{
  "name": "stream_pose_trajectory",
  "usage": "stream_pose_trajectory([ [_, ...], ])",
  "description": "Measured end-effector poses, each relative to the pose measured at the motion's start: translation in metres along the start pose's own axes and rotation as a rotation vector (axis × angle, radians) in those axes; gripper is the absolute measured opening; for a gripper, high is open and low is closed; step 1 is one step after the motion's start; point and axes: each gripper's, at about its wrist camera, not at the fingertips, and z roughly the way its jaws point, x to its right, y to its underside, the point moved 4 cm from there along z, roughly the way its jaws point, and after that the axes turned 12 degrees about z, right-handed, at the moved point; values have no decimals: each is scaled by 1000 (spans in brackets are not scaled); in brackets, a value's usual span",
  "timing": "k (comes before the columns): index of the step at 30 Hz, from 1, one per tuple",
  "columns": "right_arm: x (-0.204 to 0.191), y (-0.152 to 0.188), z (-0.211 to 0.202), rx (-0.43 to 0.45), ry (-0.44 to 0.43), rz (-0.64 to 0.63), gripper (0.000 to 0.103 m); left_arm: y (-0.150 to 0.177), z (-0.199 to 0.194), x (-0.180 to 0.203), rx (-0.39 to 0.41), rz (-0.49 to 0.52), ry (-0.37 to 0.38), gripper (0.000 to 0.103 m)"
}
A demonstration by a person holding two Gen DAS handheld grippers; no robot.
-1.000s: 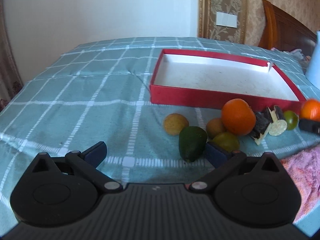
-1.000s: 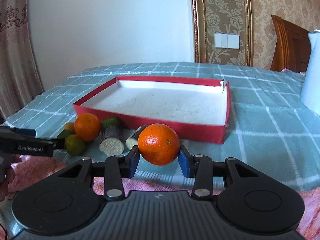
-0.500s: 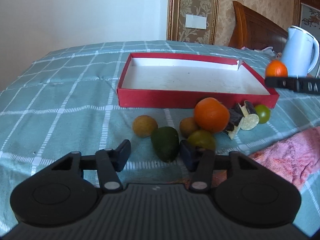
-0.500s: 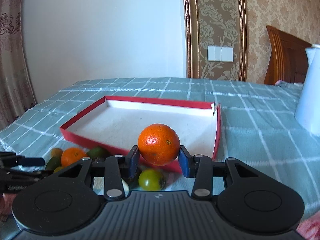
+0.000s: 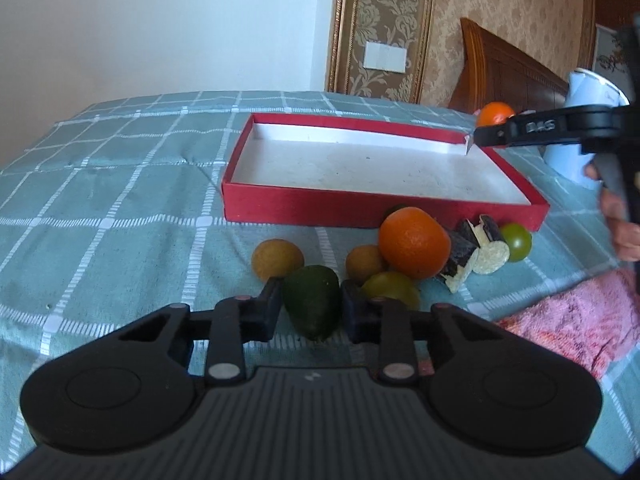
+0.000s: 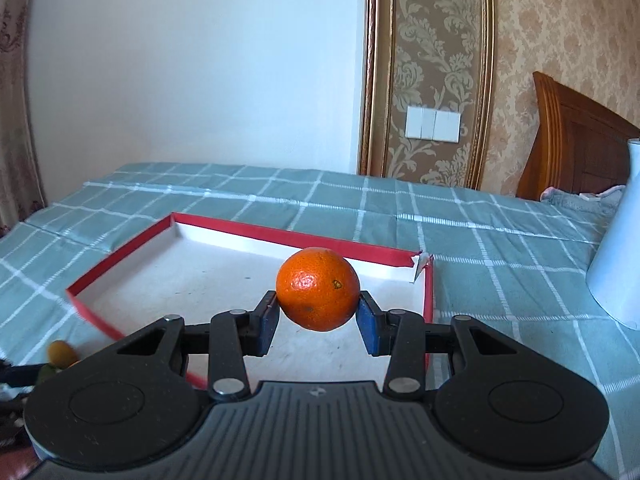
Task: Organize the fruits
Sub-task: 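Lift the orange with the right gripper while the left gripper grasps the avocado, then lower the orange into the tray and open the right gripper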
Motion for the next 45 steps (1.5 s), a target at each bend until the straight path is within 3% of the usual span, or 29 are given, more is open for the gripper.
stream_pose_trajectory([
  [5, 5, -4, 39, -71, 53, 9, 41, 4, -5, -9, 19, -65, 1, 28],
  [10, 12, 2, 66, -133, 101, 20, 41, 9, -7, -22, 43, -155, 59, 28],
  [17, 14, 4, 85, -187, 141, 15, 41, 8, -7, -21, 43, -160, 64, 28],
  [30, 14, 3, 86, -180, 139, 4, 42, 9, -7, -23, 44, -168, 69, 28],
  [32, 16, 3, 85, -181, 131, 14, 46, 9, -7, -23, 44, -168, 69, 28],
  [34, 17, 3, 82, -171, 124, 25, 61, 9, -7, -22, 43, -165, 67, 28],
  [37, 17, 2, 75, -141, 125, 26, 73, 10, -7, -21, 42, -151, 60, 28],
  [45, 25, 10, 40, -121, 48, 93, 75, 10, -8, -20, 40, -142, 56, 28],
])
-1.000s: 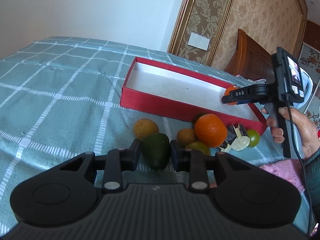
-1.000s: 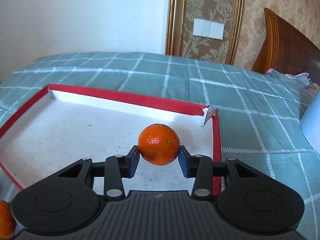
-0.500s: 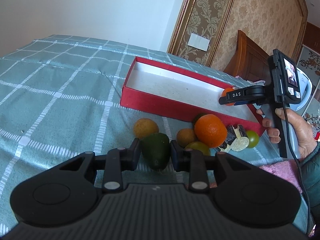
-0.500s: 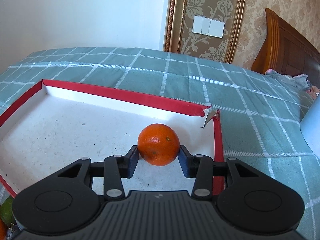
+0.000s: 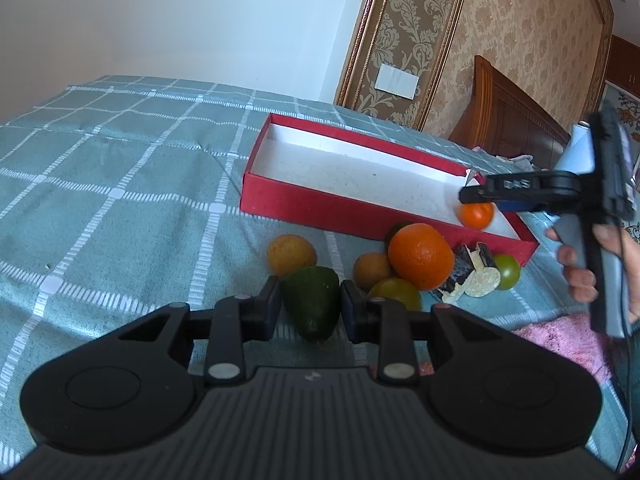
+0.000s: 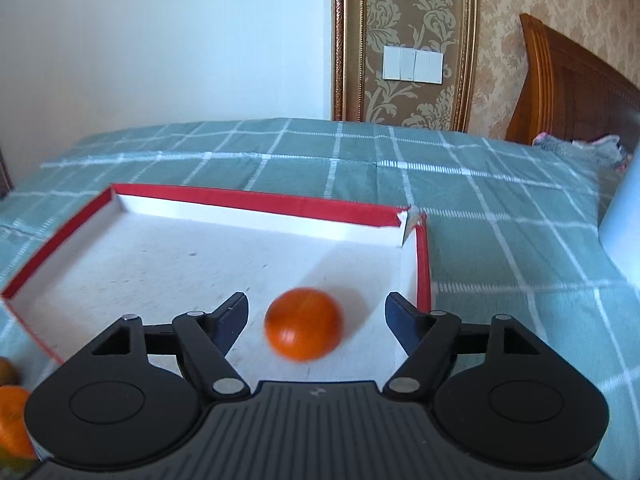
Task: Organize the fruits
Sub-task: 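Lower the orange into the tray and open the right gripper, then carry the avocado into the tray and open the left gripper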
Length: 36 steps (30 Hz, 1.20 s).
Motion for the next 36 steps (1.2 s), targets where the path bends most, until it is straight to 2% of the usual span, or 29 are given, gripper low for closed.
stream_pose_trajectory([
  [3, 7, 7, -20, 35, -29, 21, 75, 0, -1, -1, 5, -5, 4, 28],
  [6, 16, 15, -39, 74, -46, 60, 83, 2, -4, 4, 17, 28, -9, 28],
  [9, 24, 25, -52, 82, -79, 92, 84, 2, -6, 10, 23, 64, -19, 28],
  [14, 32, 43, -60, 34, -87, 123, 84, 2, -10, 4, 48, 24, -25, 28],
  [17, 34, 55, -62, 6, -75, 112, 84, 2, -8, 2, 36, 16, -24, 28],
  [19, 36, 60, -67, 20, -76, 116, 90, 2, -6, 4, 23, 28, -27, 28],
  [25, 43, 69, -84, 86, -72, 71, 91, 3, -5, 3, 19, 20, -30, 28],
  [31, 36, 84, -86, 32, -108, -28, 91, 3, -5, 2, 19, 20, -30, 28],
  [36, 27, 91, -76, -17, -73, -90, 91, 3, -4, 4, 16, 34, -32, 28],
])
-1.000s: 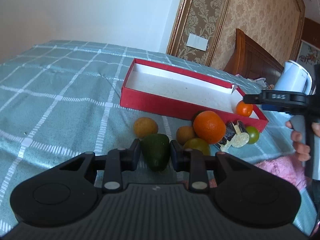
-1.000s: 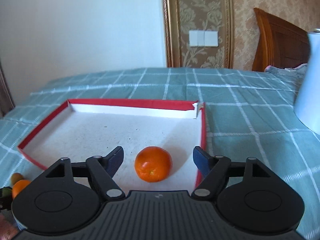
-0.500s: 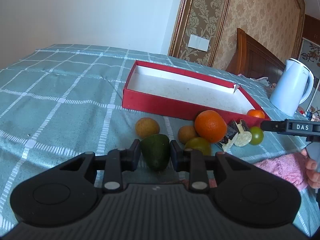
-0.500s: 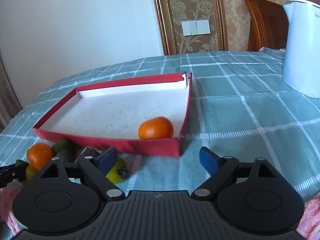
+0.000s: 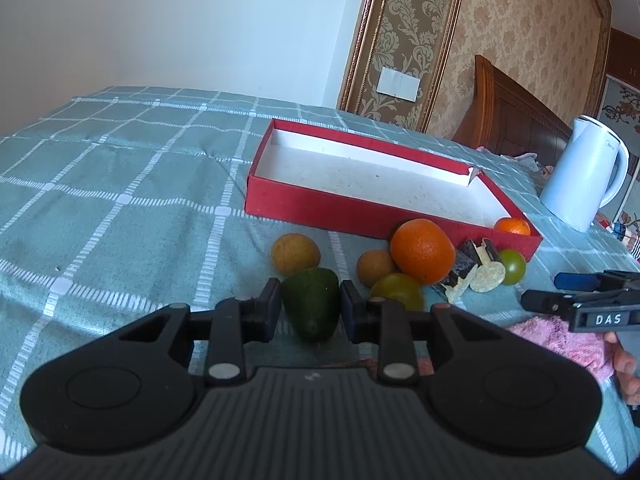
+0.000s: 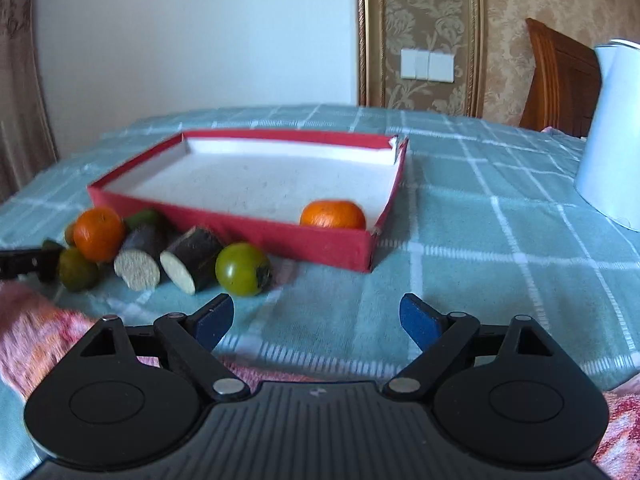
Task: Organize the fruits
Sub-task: 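Carry the avocado into the tray and open the left gripper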
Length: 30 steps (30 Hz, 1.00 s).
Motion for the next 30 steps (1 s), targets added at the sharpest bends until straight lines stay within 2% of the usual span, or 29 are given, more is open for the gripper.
stream_pose_trajectory([
  [2, -1, 1, 1, -3, 5, -8, 91, -1, 0, 1, 0, 3, 2, 28],
  [4, 0, 2, 4, -20, 14, -3, 102, -1, 1, 1, -3, 8, -1, 28],
  [5, 1, 2, 5, -23, 25, 6, 103, -1, 1, 2, -4, 12, -3, 28],
  [10, 1, 3, 5, -22, 26, 5, 103, -8, -5, 5, 8, 29, -3, 28],
  [17, 1, 3, 5, -22, 26, 5, 103, -42, -6, 16, 30, 88, 22, 28],
  [24, 1, 3, 5, -22, 26, 5, 103, -75, 23, 32, 29, 127, 60, 28],
  [30, 1, 3, 5, -22, 26, 5, 103, -96, 66, 34, -42, 150, 47, 28],
])
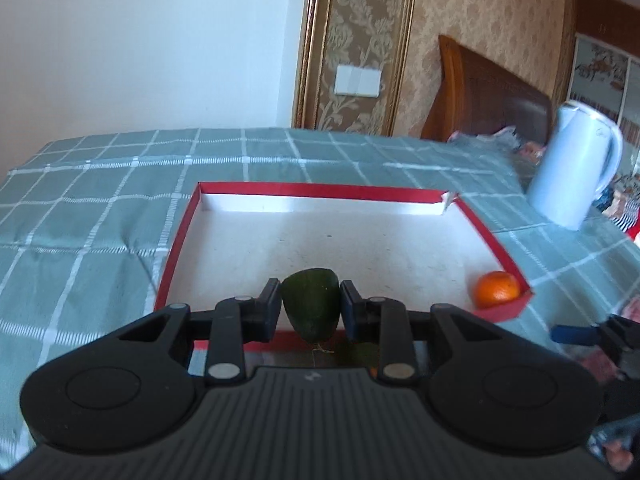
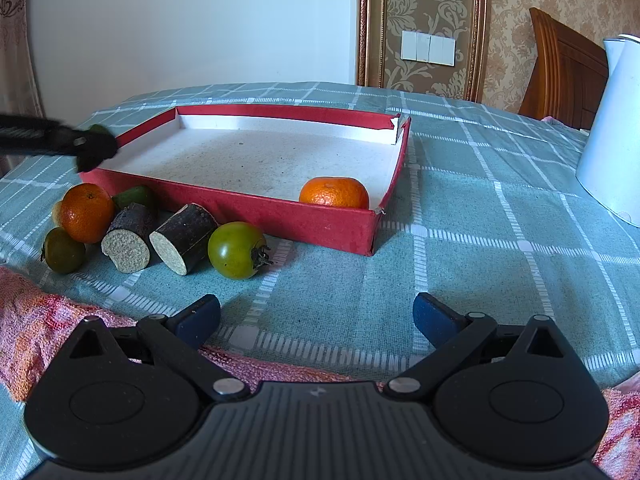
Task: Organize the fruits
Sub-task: 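Carry the avocado into the tray and open the left gripper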
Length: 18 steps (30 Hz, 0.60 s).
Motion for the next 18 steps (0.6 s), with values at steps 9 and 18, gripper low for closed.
stream_pose_trajectory([
  [9, 0, 0, 0, 0, 0, 0, 103, -26, 57, -26, -148, -41, -62, 28],
  [18, 0, 0, 0, 0, 0, 0, 103, -24, 91, -31, -248, -35, -85, 29],
])
